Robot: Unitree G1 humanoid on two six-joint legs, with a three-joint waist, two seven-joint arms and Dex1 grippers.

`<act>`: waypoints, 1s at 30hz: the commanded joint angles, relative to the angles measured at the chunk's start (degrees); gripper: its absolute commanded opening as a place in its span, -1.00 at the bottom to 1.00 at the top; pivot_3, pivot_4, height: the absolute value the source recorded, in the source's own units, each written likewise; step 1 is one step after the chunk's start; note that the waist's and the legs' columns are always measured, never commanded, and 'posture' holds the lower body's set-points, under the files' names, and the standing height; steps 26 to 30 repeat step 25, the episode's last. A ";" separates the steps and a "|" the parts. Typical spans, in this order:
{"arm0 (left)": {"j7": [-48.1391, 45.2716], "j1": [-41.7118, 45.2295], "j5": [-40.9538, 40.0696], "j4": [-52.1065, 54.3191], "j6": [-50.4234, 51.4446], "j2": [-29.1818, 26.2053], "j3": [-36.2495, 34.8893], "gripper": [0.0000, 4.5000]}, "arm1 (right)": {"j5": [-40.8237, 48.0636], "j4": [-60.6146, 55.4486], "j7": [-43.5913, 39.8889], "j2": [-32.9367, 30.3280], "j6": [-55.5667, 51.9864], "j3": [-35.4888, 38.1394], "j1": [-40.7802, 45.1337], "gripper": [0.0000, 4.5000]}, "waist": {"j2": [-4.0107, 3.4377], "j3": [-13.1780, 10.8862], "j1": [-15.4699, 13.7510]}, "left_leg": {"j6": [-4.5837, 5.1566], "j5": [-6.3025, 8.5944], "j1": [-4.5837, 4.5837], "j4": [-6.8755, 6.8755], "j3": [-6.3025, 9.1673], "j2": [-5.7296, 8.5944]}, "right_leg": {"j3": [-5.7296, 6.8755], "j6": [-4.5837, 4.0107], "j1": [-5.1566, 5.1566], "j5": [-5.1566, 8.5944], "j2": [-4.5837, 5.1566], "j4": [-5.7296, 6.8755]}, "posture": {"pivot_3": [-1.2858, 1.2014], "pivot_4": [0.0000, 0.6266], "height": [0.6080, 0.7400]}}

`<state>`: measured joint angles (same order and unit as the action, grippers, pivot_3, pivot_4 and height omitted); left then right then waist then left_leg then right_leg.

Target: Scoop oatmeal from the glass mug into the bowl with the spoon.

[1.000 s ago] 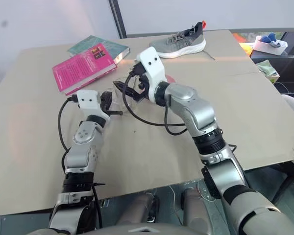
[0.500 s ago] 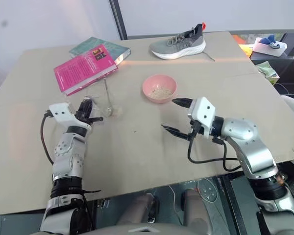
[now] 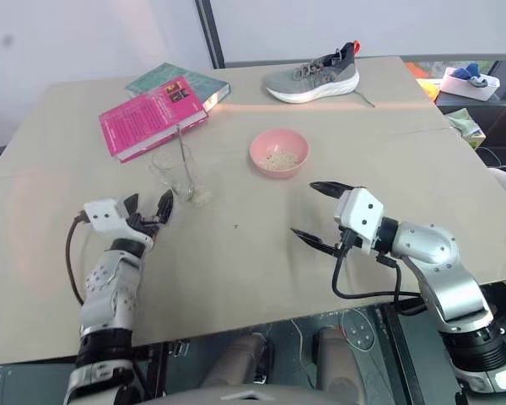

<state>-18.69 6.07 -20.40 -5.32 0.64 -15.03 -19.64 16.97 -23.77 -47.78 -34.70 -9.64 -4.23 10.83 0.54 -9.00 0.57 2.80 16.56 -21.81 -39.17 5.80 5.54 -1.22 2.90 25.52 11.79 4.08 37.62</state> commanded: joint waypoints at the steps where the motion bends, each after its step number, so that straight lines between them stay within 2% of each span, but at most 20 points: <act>1: -3.03 -4.32 -2.15 10.02 3.07 -2.58 0.57 0.89 | 1.29 -1.91 0.51 -0.74 0.37 3.34 -0.91 1.00 | 0.01 0.00 -0.15 | 0.00 0.00 -0.01 0.00 0.03 -0.01 | -0.02 0.00 0.00 0.00 0.00 0.00 | 0.03 -0.52 1.00; 5: -6.25 -8.86 -4.23 17.62 6.92 -5.69 1.02 0.89 | 1.57 -0.96 0.07 -1.98 1.59 6.43 -4.64 1.00 | 0.00 -0.01 -0.55 | 0.00 0.00 -0.01 0.02 0.09 -0.03 | -0.04 -0.01 -0.05 0.01 0.00 -0.03 | 0.03 -0.52 1.00; 8: -14.91 -15.28 -9.69 24.27 10.25 -10.60 0.49 0.89 | 0.38 0.69 -0.18 -3.42 4.06 9.78 -8.36 1.00 | 0.01 -0.01 -0.77 | 0.00 0.01 0.02 0.02 0.07 -0.02 | -0.03 -0.01 -0.10 0.01 0.00 -0.06 | 0.03 -0.52 1.00; 13: -19.95 -22.35 -12.30 29.42 12.72 -14.29 0.38 0.89 | 1.85 6.85 -3.54 -6.51 8.20 15.09 -10.79 1.00 | -0.05 -0.05 -1.12 | 0.01 0.01 0.06 0.05 0.05 -0.04 | 0.02 -0.01 -0.17 0.01 -0.01 -0.20 | 0.03 -0.52 1.00; 22: -21.74 -35.67 -16.62 37.66 15.08 -15.61 -7.26 0.89 | 4.26 8.54 -8.28 -10.23 10.17 22.66 -19.98 1.00 | -0.05 -0.06 -1.45 | 0.13 0.09 0.10 0.10 0.09 -0.22 | 0.11 -0.01 -0.44 0.02 -0.06 -0.63 | 0.03 -0.52 1.00; 30: -20.99 -36.09 -17.52 38.66 16.00 -15.88 -8.56 0.89 | 4.47 9.55 -9.00 -10.50 10.62 24.32 -21.98 1.00 | -0.09 -0.07 -1.46 | 0.22 0.14 0.12 0.10 0.10 -0.22 | 0.13 -0.01 -0.51 0.03 -0.05 -0.72 | 0.03 -0.52 1.00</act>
